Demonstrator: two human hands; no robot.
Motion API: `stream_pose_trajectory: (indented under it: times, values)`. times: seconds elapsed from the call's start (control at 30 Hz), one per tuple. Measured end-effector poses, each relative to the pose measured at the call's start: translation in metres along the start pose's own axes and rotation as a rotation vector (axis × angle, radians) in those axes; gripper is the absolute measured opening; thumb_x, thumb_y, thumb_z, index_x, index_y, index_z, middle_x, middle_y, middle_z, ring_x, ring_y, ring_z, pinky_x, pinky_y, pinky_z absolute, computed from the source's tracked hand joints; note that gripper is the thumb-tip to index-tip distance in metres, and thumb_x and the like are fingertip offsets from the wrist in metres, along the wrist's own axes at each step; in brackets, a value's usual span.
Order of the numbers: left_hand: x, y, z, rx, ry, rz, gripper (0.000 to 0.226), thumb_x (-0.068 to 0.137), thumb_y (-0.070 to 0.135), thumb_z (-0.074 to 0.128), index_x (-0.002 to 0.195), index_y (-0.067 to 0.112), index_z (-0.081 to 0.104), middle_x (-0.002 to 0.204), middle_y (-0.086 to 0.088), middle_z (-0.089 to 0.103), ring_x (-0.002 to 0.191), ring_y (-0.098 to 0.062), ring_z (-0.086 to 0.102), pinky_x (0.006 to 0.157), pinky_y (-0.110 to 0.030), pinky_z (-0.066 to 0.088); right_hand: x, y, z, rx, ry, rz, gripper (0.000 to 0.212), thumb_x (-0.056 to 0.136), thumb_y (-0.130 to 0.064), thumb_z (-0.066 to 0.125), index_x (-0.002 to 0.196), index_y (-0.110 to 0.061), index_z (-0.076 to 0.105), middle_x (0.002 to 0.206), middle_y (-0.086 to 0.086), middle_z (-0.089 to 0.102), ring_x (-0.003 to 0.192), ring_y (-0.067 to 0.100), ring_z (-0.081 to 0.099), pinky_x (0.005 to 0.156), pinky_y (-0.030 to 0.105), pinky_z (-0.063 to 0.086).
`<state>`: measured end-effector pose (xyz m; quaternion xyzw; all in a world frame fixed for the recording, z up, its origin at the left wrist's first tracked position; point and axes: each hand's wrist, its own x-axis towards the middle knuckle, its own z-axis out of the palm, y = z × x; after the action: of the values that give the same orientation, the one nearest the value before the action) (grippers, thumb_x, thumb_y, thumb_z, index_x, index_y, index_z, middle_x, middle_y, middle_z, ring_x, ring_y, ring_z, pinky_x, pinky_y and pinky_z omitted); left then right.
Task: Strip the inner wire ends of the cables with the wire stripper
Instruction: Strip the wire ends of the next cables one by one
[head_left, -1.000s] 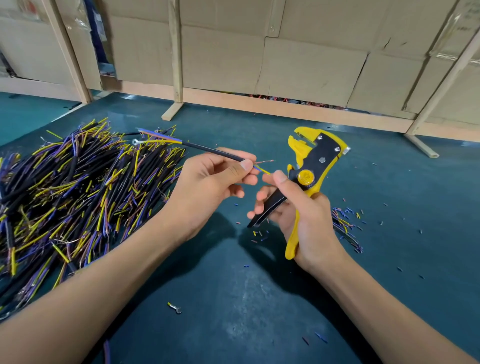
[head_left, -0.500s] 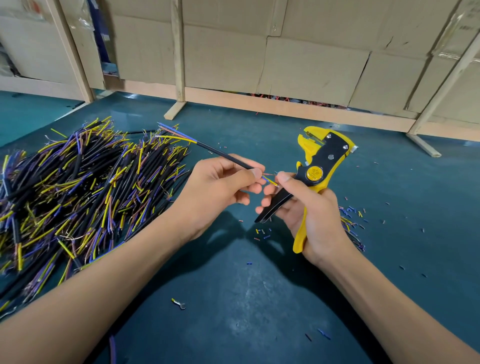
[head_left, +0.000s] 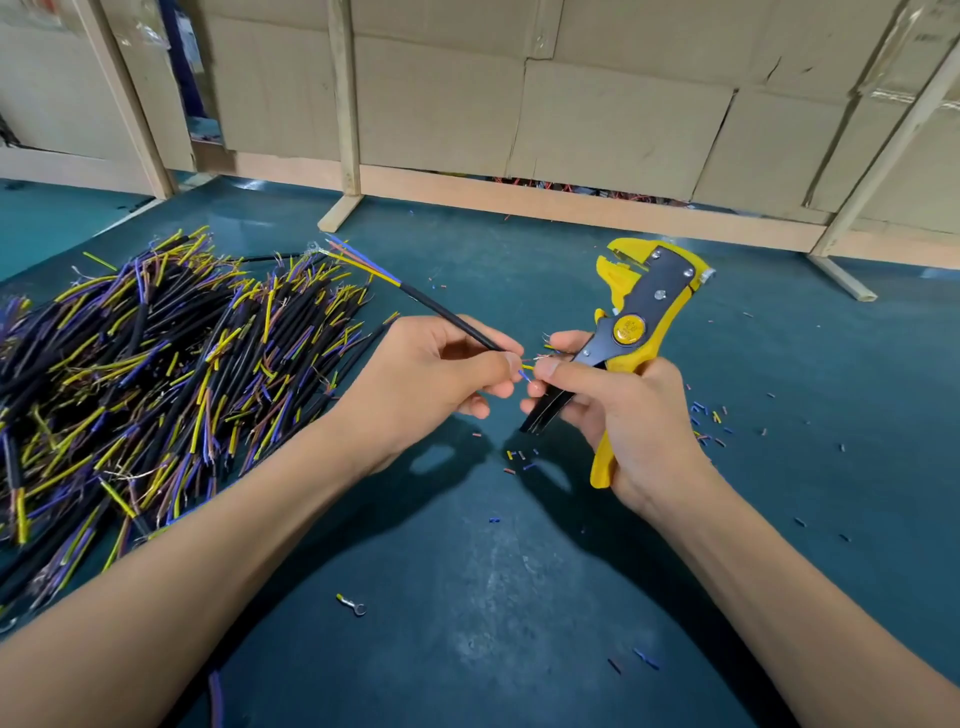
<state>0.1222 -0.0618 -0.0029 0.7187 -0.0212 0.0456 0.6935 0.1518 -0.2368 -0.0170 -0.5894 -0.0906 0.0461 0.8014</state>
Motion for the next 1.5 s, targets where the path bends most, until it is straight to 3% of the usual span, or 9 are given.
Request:
stream_pose_trajectory:
  times: [0.23, 0.3, 0.43, 0.57, 0.73, 0.83, 1.03, 1.27, 1.5]
  values:
    - [0.0, 0.002, -0.005, -0.007, -0.133, -0.142, 0.015, 0.088, -0.004, 0.064, 0.083, 0.006, 0.074, 0.07, -0.005, 0.068, 0.059, -0.01, 0.059, 0.055, -0.024, 0.051, -0.001, -0.001, 0.002, -0.237, 0.041, -0.068, 0.018, 0.088, 0.01, 0.07, 0.097, -0.005, 0.065, 0.064, 0.003, 0.066, 0.06, 0.026, 0.065, 0.076, 0.055, 0.06]
    - [0.002, 0.004, -0.009, -0.039, -0.177, -0.2, 0.014, 0.081, -0.001, 0.07, 0.077, 0.011, 0.077, 0.072, -0.007, 0.068, 0.058, -0.011, 0.058, 0.054, -0.025, 0.051, -0.002, -0.001, 0.003, -0.294, 0.023, -0.105, 0.018, 0.089, 0.008, 0.07, 0.096, -0.007, 0.065, 0.063, 0.0, 0.066, 0.06, 0.025, 0.064, 0.075, 0.051, 0.06]
    - [0.004, 0.007, -0.02, 0.016, -0.29, -0.366, 0.005, 0.07, 0.013, 0.073, 0.074, 0.013, 0.077, 0.079, -0.012, 0.063, 0.06, -0.011, 0.056, 0.055, -0.024, 0.05, -0.007, 0.0, 0.006, -0.368, -0.015, -0.163, 0.019, 0.088, 0.009, 0.07, 0.094, -0.008, 0.064, 0.066, 0.005, 0.067, 0.058, 0.021, 0.063, 0.064, 0.029, 0.057]
    - [0.004, 0.01, -0.028, 0.072, -0.349, -0.454, 0.01, 0.067, 0.016, 0.076, 0.075, 0.009, 0.076, 0.074, -0.011, 0.064, 0.057, -0.011, 0.058, 0.053, -0.021, 0.049, -0.01, 0.002, 0.009, -0.413, -0.057, -0.192, 0.021, 0.087, 0.009, 0.072, 0.093, -0.009, 0.065, 0.069, 0.007, 0.067, 0.06, 0.02, 0.063, 0.067, 0.029, 0.056]
    - [0.004, 0.009, -0.026, 0.025, -0.195, -0.344, 0.006, 0.066, 0.015, 0.071, 0.069, 0.013, 0.075, 0.073, -0.01, 0.062, 0.056, -0.01, 0.053, 0.053, -0.02, 0.047, -0.01, -0.001, 0.009, -0.333, -0.045, -0.19, 0.016, 0.087, 0.009, 0.072, 0.088, -0.006, 0.064, 0.07, 0.011, 0.067, 0.058, 0.025, 0.064, 0.065, 0.036, 0.06]
    - [0.007, 0.01, -0.025, -0.143, -0.038, -0.238, 0.011, 0.077, 0.009, 0.07, 0.067, 0.012, 0.074, 0.074, -0.009, 0.062, 0.057, -0.011, 0.051, 0.051, -0.02, 0.043, -0.009, -0.006, 0.007, -0.193, -0.064, -0.089, 0.012, 0.087, 0.004, 0.074, 0.085, -0.002, 0.064, 0.072, 0.015, 0.067, 0.061, 0.033, 0.064, 0.066, 0.051, 0.061]
    - [0.006, 0.02, -0.022, -0.537, 0.176, -0.042, 0.012, 0.091, 0.007, 0.065, 0.081, 0.011, 0.07, 0.08, -0.005, 0.065, 0.064, -0.01, 0.054, 0.053, -0.019, 0.04, -0.016, -0.007, 0.013, 0.024, -0.329, 0.163, 0.006, 0.082, -0.007, 0.068, 0.079, -0.002, 0.066, 0.074, 0.021, 0.062, 0.065, 0.039, 0.066, 0.064, 0.05, 0.058]
    - [-0.001, 0.022, -0.007, -0.597, 0.235, 0.039, 0.007, 0.095, 0.012, 0.063, 0.091, 0.011, 0.068, 0.092, -0.006, 0.073, 0.078, -0.012, 0.067, 0.065, -0.024, 0.052, -0.027, 0.0, 0.023, 0.079, -0.51, 0.229, 0.008, 0.088, -0.004, 0.061, 0.081, -0.003, 0.065, 0.075, 0.019, 0.062, 0.066, 0.038, 0.067, 0.065, 0.05, 0.058]
    - [-0.004, 0.021, 0.0, -0.613, 0.183, 0.072, 0.008, 0.096, 0.009, 0.062, 0.095, 0.006, 0.069, 0.104, -0.011, 0.075, 0.092, -0.019, 0.069, 0.073, -0.028, 0.058, -0.028, -0.001, 0.026, 0.098, -0.53, 0.228, 0.009, 0.09, -0.005, 0.06, 0.084, -0.003, 0.065, 0.076, 0.019, 0.062, 0.067, 0.037, 0.067, 0.066, 0.05, 0.058]
